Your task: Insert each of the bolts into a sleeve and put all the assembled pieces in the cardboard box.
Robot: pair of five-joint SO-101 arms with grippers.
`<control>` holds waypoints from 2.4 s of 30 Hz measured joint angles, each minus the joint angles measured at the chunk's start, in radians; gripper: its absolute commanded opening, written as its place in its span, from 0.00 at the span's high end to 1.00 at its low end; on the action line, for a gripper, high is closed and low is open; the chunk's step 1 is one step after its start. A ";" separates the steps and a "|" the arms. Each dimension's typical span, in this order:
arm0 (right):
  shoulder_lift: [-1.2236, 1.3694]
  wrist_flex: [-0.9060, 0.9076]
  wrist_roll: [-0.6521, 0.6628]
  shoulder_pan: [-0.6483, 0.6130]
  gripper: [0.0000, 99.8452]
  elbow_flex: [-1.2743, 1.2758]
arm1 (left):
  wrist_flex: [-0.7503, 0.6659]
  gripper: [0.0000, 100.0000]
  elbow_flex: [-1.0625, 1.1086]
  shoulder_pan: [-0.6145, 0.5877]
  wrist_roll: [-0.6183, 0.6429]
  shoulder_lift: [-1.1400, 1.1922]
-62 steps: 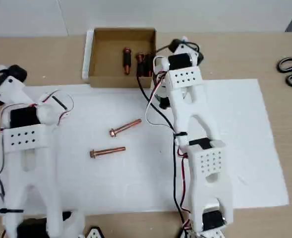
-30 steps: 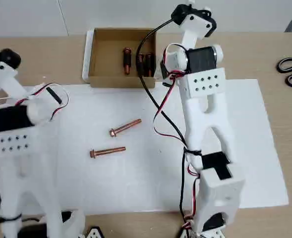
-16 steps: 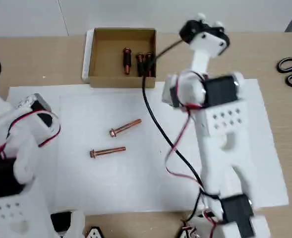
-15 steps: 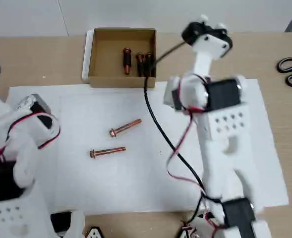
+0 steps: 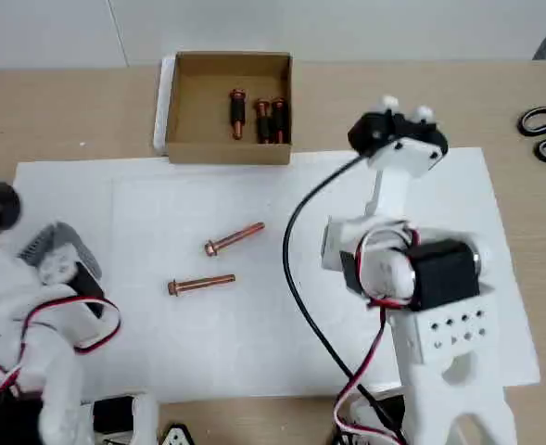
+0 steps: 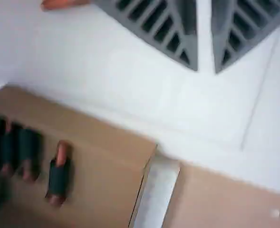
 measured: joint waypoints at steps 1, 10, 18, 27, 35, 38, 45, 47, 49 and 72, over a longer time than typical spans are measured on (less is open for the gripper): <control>-0.025 -0.020 0.009 0.000 1.00 0.035 | 0.000 0.99 0.048 0.000 -0.005 -0.017; -0.186 -0.080 0.021 0.000 1.00 0.241 | 0.080 0.99 0.253 0.026 0.226 0.127; -0.224 -0.080 0.021 0.041 1.00 0.252 | 0.086 0.99 0.219 0.129 0.483 0.542; -0.262 -0.068 0.021 0.130 1.00 0.252 | 0.178 0.99 -0.078 0.169 0.632 0.882; -0.270 -0.068 0.009 0.137 1.00 0.252 | 0.178 0.99 -0.249 0.261 0.830 1.019; -0.270 -0.068 -0.002 0.137 1.00 0.252 | 0.178 0.99 -0.284 0.311 0.864 1.057; -0.270 -0.068 -0.015 0.137 1.00 0.252 | 0.178 0.99 -0.339 0.333 0.907 1.138; -0.270 -0.068 -0.015 0.137 1.00 0.252 | 0.187 0.99 -0.341 0.333 0.907 1.162; -0.270 -0.068 -0.015 0.137 1.00 0.252 | 0.195 0.99 -0.341 0.333 0.907 1.189; -0.270 -0.040 -0.015 0.137 1.00 0.252 | 0.199 0.90 -0.341 0.341 0.822 1.250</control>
